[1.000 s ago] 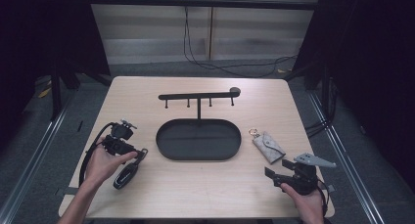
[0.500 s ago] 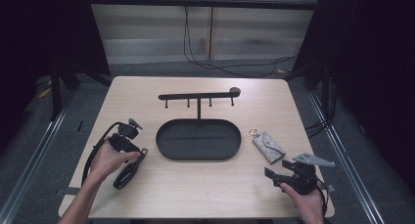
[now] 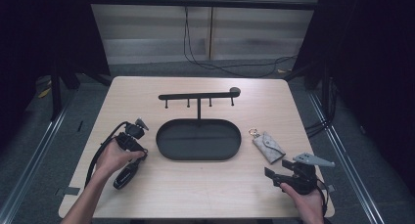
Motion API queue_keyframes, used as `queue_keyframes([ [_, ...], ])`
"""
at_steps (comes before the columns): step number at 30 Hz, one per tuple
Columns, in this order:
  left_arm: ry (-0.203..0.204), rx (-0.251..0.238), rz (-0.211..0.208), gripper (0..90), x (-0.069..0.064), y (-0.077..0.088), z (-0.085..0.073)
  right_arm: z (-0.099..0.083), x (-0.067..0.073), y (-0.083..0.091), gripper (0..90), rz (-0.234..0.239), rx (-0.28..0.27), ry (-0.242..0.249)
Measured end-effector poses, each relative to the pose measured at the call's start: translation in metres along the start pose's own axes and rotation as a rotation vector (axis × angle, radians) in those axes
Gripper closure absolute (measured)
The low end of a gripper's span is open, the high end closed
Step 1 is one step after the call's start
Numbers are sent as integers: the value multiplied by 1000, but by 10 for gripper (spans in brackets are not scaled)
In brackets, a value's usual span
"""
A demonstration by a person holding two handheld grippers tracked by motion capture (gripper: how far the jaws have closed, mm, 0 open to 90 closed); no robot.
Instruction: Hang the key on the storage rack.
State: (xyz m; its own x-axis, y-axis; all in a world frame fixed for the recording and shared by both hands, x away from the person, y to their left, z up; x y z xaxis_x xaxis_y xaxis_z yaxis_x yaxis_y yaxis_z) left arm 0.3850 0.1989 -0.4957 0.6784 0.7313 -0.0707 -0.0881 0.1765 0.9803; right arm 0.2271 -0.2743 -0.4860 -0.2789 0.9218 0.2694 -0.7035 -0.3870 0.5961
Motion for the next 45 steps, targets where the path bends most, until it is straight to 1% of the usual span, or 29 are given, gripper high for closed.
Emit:
queue_keyframes([
  [3,-9,24,18,659,-2,-1,2,0,0,0,205,2,3,3],
  [4,-13,32,28,659,-4,-1,3,0,0,0,205,2,3,5],
  [5,-13,39,46,660,-5,-1,4,0,0,0,208,0,3,6],
  [7,-23,50,54,674,-7,-1,5,0,1,0,215,-3,8,6],
  [8,-12,49,51,684,-7,-1,5,-1,1,-1,216,-6,10,11],
  [10,-5,49,47,695,-6,-1,5,-1,2,-1,219,-6,14,17],
  [12,9,63,49,698,-7,-1,6,-1,2,-1,219,-6,16,18],
  [15,-6,69,55,702,-6,-1,7,-1,2,-1,222,-7,16,21],
  [16,2,67,47,702,-6,-2,7,-1,2,-1,223,-7,16,20],
  [17,0,69,46,702,-6,-2,7,-1,2,-1,222,-8,15,20],
  [19,-14,76,47,703,-6,-1,8,-1,2,-1,222,-8,15,20],
  [20,-12,76,50,703,-7,-2,8,-1,2,-1,222,-6,15,19],
  [21,-7,77,45,704,-7,-2,8,-1,2,-1,222,-7,16,19],
  [24,-17,89,40,705,-5,-1,9,-1,2,-2,221,-6,18,19],
  [25,-9,91,37,705,-5,-1,9,-1,2,-2,221,-6,19,17],
  [27,-14,96,32,705,-5,-1,8,-1,2,-2,221,-5,20,18],
  [28,-4,98,26,705,-5,-1,8,-1,2,-2,220,-5,20,20],
  [29,-10,99,30,704,-4,0,8,-1,2,-2,219,-5,20,17],
  [32,-10,76,33,705,-2,4,7,-1,1,-2,215,-4,17,9],
  [33,-14,83,34,704,-2,6,7,-1,1,-2,214,-5,17,6],
  [34,-29,84,32,705,-2,7,7,-1,1,-2,214,-5,17,5],
  [35,-22,79,29,705,-3,9,7,-1,1,-2,214,-5,17,5],
  [36,-30,80,25,705,-3,10,7,-1,1,-2,214,-4,17,8],
  [38,-24,73,25,705,-4,14,8,-1,1,-2,213,-4,17,8],
  [40,-22,75,25,705,-4,18,8,-1,1,-2,213,-5,16,6],
  [43,-24,63,33,705,-4,24,8,-1,1,-2,213,-4,14,6],
  [45,-28,52,22,706,-4,28,8,-1,1,-2,212,-4,13,7],
])
Point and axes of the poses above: each handheld gripper's, and its own axes: y roughly backward along the jaws, z roughly out of its top, x roughly to its left, the point moved 3 cm from there along -y, roughly forward along the jaws, and after that the axes turned 5 degrees about -y, right-handed, at the moved point
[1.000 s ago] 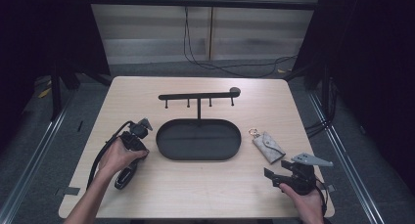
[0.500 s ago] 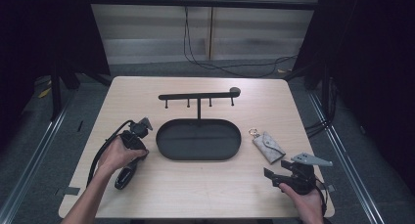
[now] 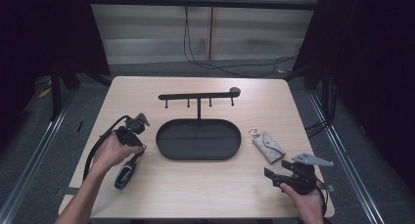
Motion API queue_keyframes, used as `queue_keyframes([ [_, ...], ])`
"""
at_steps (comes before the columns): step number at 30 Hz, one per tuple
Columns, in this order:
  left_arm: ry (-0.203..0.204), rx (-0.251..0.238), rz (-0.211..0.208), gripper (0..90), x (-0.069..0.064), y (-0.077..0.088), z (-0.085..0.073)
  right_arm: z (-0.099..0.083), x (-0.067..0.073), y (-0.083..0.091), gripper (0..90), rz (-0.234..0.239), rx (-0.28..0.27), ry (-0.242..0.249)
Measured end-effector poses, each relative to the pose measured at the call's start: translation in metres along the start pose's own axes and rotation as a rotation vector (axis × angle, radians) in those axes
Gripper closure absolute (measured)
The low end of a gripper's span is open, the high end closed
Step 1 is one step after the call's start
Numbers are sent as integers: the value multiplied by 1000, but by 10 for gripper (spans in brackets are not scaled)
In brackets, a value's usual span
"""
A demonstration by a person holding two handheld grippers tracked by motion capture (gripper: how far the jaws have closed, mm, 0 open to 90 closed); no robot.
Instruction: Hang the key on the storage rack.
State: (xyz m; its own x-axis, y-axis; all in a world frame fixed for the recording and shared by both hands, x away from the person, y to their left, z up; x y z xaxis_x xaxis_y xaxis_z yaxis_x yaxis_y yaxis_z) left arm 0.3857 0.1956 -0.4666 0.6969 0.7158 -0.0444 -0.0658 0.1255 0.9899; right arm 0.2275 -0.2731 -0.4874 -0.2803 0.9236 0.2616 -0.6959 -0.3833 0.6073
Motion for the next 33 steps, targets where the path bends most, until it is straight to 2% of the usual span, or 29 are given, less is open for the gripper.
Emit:
queue_keyframes([
  [8,-19,-26,-2,705,0,13,-3,0,0,0,210,-1,0,-2],
  [13,-7,-52,5,706,0,25,-3,0,0,0,209,-1,2,-3],
  [18,-3,-62,-6,706,0,35,-4,0,0,0,209,-1,0,-6],
  [22,6,-70,4,706,1,41,-5,0,0,0,209,-2,0,-7],
  [28,-4,-85,-12,706,3,50,-7,0,-1,0,205,-5,0,-10],
  [33,-3,-83,-9,705,3,59,-8,0,-1,0,202,-7,0,-10],
])
Point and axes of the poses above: each handheld gripper's, and its own axes: y roughly backward along the jaws, z roughly out of its top, x roughly to its left, the point moved 3 cm from there along -y, roughly forward along the jaws, and after that the axes turned 5 degrees about -y, right-handed, at the moved point
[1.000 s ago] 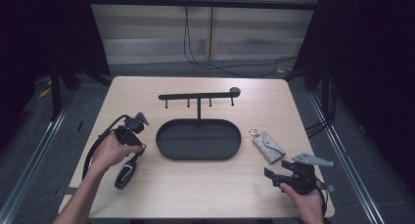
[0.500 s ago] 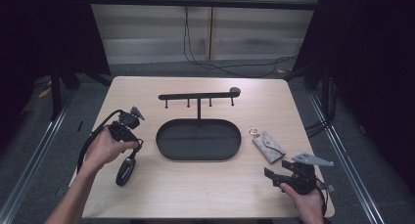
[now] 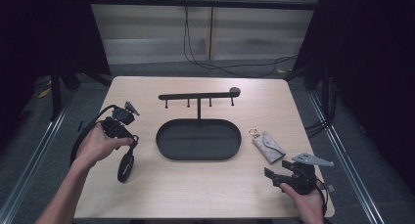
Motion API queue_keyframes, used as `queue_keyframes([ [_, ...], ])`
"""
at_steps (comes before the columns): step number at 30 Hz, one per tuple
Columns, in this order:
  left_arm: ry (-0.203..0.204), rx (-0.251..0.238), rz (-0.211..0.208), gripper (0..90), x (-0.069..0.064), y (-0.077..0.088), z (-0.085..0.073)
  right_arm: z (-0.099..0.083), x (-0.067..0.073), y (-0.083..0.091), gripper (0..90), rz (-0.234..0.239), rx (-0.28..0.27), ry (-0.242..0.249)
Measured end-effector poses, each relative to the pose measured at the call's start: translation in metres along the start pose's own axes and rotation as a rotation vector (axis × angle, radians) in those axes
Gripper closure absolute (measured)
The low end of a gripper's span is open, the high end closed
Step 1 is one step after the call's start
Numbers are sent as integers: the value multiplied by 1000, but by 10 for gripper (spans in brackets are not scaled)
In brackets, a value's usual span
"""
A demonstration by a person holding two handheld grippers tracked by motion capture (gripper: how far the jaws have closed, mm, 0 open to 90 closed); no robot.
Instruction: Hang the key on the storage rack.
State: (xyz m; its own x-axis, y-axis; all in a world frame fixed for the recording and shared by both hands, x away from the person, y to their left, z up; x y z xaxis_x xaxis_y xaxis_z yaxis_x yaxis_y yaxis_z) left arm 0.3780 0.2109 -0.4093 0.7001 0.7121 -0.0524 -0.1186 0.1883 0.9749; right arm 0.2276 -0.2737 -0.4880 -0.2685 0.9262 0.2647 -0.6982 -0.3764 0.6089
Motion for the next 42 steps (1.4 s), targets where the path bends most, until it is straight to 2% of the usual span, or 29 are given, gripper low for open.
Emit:
queue_keyframes([
  [4,-1,-3,-1,706,0,7,0,0,0,0,199,-1,1,0],
  [11,-28,-16,-2,706,-3,21,0,0,-1,0,198,-2,1,-2],
  [13,-19,-20,5,706,-2,25,0,0,0,0,197,-6,-1,-1],
  [16,-35,-8,26,707,-2,28,0,0,-1,0,197,-5,-1,-1],
  [27,-71,8,35,707,-4,42,3,0,0,0,191,1,0,1],
  [33,-61,7,16,707,-4,46,7,0,0,0,191,2,1,1],
  [42,-49,9,13,707,-4,55,12,0,0,0,190,2,2,1],
])
Point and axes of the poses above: each handheld gripper's, and its own axes: y roughly backward along the jaws, z roughly out of its top, x roughly to its left, the point moved 3 cm from there along -y, roughly forward along the jaws, and after that the axes turned 5 degrees about -y, right-handed, at the moved point
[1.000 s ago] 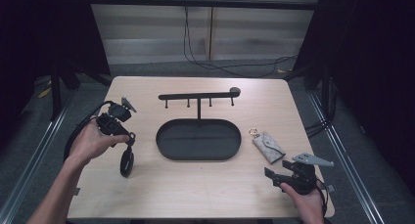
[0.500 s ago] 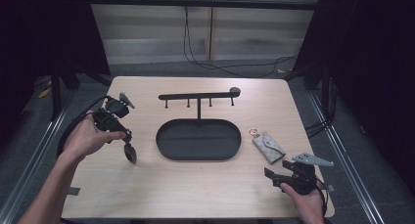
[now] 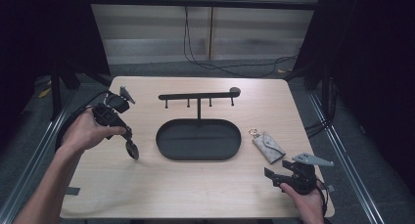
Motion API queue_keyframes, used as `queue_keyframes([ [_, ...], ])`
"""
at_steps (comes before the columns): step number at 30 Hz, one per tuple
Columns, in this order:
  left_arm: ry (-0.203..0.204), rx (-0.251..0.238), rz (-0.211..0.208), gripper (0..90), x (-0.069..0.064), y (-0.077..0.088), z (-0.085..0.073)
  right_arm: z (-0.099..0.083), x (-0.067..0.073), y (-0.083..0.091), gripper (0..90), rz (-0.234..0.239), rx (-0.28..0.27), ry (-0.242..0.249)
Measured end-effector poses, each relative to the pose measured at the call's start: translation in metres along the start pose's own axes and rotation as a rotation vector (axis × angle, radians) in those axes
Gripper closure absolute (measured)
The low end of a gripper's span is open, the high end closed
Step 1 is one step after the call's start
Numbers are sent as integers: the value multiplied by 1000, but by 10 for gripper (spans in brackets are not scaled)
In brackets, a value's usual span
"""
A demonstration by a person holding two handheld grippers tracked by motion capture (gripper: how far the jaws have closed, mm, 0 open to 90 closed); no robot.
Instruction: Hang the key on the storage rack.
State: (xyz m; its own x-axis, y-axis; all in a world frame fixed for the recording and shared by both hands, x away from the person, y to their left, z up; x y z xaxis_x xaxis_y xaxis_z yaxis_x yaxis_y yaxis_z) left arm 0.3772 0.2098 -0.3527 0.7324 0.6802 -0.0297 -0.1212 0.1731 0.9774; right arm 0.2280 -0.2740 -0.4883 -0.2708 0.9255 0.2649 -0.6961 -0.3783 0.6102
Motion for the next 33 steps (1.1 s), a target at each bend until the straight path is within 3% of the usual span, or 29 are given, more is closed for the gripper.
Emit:
queue_keyframes([
  [5,-24,19,-16,707,-1,4,3,0,0,0,190,0,1,0],
  [8,-15,19,-27,707,-1,6,6,0,0,0,190,0,1,0],
  [16,-4,14,-9,707,-4,14,16,0,0,0,193,-1,1,3],
  [25,-55,34,-15,707,-11,16,29,0,0,-1,192,0,3,0],
  [29,-36,33,3,706,-15,15,39,0,0,0,192,0,2,1],
  [33,-44,37,6,706,-18,17,47,0,0,0,192,1,2,0],
])
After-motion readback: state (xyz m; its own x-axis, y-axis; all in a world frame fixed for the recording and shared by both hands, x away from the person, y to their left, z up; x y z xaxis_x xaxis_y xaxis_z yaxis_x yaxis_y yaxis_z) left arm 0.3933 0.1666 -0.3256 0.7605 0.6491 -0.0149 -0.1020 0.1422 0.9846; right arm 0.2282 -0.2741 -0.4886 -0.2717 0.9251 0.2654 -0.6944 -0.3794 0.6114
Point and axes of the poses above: each handheld gripper's, and its own axes: y roughly backward along the jaws, z roughly out of its top, x roughly to its left, the point moved 3 cm from there along -y, roughly forward along the jaws, and after that the axes turned 5 degrees about -y, right-handed, at the moved point
